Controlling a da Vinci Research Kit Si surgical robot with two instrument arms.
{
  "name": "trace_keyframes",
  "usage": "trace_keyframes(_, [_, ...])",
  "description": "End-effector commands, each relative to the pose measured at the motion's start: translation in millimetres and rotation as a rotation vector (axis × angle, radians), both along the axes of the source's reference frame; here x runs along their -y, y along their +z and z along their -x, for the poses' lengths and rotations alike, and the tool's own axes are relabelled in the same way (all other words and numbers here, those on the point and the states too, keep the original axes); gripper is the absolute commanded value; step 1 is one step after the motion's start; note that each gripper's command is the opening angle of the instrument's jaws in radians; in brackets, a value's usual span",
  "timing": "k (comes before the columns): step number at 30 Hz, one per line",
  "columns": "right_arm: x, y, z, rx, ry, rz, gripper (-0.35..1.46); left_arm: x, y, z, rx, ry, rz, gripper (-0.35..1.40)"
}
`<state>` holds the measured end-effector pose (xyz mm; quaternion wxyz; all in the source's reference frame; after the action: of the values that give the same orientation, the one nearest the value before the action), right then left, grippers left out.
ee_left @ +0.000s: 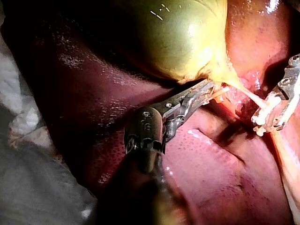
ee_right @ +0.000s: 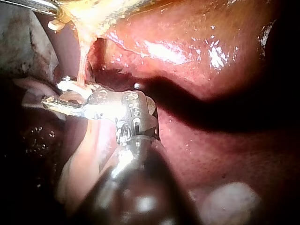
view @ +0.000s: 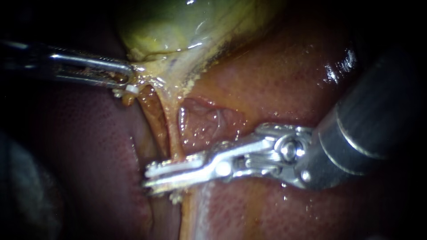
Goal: Going back second clip right tube
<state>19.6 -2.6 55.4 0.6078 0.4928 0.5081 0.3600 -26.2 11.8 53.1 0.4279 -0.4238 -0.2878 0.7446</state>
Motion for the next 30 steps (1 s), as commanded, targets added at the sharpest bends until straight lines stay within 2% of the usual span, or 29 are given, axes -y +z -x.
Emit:
trace_keyframes(1, [0.0, 0.1, 0.1, 0.002, 0.007, 0.019, 0.44, 0.0, 0.0, 0.0, 0.0, 0.0, 0.0, -0.35])
trace_keyframes(4, [-0.1, 0.3, -0.1, 0.018, 0.02, 0.073, 0.45, 0.0, 0.0, 0.0, 0.0, 0.0, 0.0, -0.35])
trace_keyframes(6, [-0.1, 0.7, -0.4, 0.053, 0.016, 0.121, 0.47, 0.0, 0.0, 0.0, 0.0, 0.0, 0.0, -0.35])
trace_keyframes(8, [0.0, 1.3, -0.6, 0.096, 0.0, 0.167, 0.49, 0.0, 0.0, 0.0, 0.0, 0.0, 0.0, -0.35])
trace_keyframes(12, [0.3, 2.6, -0.6, 0.143, -0.041, 0.269, 0.5, 0.0, 0.0, 0.0, 0.0, 0.0, 0.0, -0.35])
trace_keyframes(16, [0.3, 3.6, -0.3, 0.145, -0.066, 0.391, 0.5, 0.0, 0.0, 0.0, 0.001, 0.001, 0.0, -0.35])
trace_keyframes(19, [-0.1, 3.7, 0.3, 0.161, -0.099, 0.481, 0.5, 0.1, 0.0, -0.2, 0.001, 0.002, 0.0, -0.35])
trace_keyframes(21, [-0.4, 3.6, 0.8, 0.164, -0.108, 0.536, 0.5, 0.1, -0.1, -0.4, 0.002, 0.003, 0.0, -0.35])
trace_keyframes(26, [-1.1, 3.2, 1.6, 0.166, -0.1, 0.588, 0.5, 0.2, -0.1, -0.7, 0.004, 0.006, -0.001, -0.35])
trace_keyframes(30, [-1.4, 2.4, 2.6, 0.147, -0.109, 0.633, 0.5, 0.2, -0.1, -0.8, 0.005, 0.007, -0.001, -0.35])
